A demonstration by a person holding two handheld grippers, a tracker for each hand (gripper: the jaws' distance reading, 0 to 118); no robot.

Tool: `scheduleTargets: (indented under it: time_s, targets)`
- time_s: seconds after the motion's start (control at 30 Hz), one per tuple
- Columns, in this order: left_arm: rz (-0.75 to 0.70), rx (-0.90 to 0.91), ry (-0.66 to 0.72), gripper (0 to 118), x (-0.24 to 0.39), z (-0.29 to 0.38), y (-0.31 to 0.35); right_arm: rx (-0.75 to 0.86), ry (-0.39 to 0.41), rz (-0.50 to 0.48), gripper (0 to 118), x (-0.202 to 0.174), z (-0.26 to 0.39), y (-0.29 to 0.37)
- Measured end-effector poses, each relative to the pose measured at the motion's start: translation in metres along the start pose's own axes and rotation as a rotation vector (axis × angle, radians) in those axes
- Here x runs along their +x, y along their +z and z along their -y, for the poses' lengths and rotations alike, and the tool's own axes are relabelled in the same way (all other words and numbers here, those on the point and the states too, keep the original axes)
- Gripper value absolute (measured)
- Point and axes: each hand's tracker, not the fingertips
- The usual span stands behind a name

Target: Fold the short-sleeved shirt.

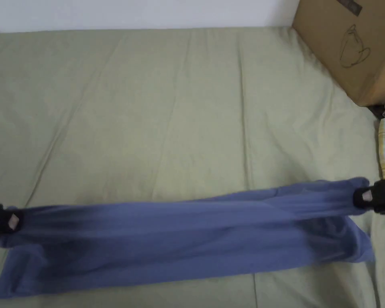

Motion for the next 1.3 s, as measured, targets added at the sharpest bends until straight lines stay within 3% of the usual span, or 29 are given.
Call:
scheduleTargets:
  time_s: [0.13,0.23,0.3,0.37,0.4,0.43,0.63,0.7,0.73,0.77,0.8,0.9,1.0,1.17,1.2,1.3]
  targets:
    - [-0.005,-0.019,-0.009,4,0.005,0.036,-0.015,-0.036,-0.043,0.032,1,0.014,0.023,-0.033]
    - [-0.054,-0.037,-0.001,19,0.008,0.048,-0.018,-0.008,-0.007,0.12,6,0.007,0.032,-0.036]
    - [-0.088,-0.022,0.013,64,0.009,0.049,-0.013,0.038,0.056,0.23,46,-0.009,0.034,-0.03]
    - [-0.089,0.027,0.047,118,0.014,0.05,-0.004,0.073,0.132,0.328,113,-0.026,0.035,-0.02]
    - [-0.097,0.078,0.041,118,0.023,0.05,0.008,0.112,0.159,0.343,118,-0.039,0.037,-0.013]
    - [-0.104,0.104,0.028,118,0.031,0.048,0.015,0.193,0.175,0.33,113,-0.051,0.04,-0.005]
    - [-0.215,0.276,-0.059,117,0.113,0.04,0.027,0.279,0.225,0.288,116,-0.132,0.049,0.004]
    - [-0.229,0.297,-0.058,104,0.131,0.04,0.024,0.276,0.266,0.26,105,-0.155,0.053,-0.005]
    - [-0.227,0.305,-0.06,80,0.139,0.041,0.023,0.286,0.291,0.255,82,-0.164,0.052,-0.009]
    - [-0.222,0.321,-0.065,26,0.147,0.042,0.021,0.288,0.309,0.268,28,-0.175,0.054,-0.015]
    - [-0.232,0.335,-0.079,0,0.153,0.043,0.017,0.28,0.34,0.297,0,-0.184,0.056,-0.021]
    - [-0.398,0.359,-0.119,0,0.158,0.046,0.006,0.272,0.355,0.345,0,-0.206,0.06,-0.033]
    - [-0.37,0.379,-0.065,0,0.165,0.057,0.007,0.248,0.334,0.334,0,-0.218,0.061,-0.042]
    - [-0.393,0.389,-0.002,0,0.133,0.06,0.018,0.253,0.371,0.371,0,-0.235,0.063,-0.051]
    - [-0.371,0.409,0.076,0,0.114,0.061,0.024,0.25,0.374,0.37,0,-0.236,0.063,-0.052]
    - [-0.097,0.404,0.277,5,0.044,0.057,0.031,0.223,0.367,0.318,0,-0.239,0.063,-0.059]
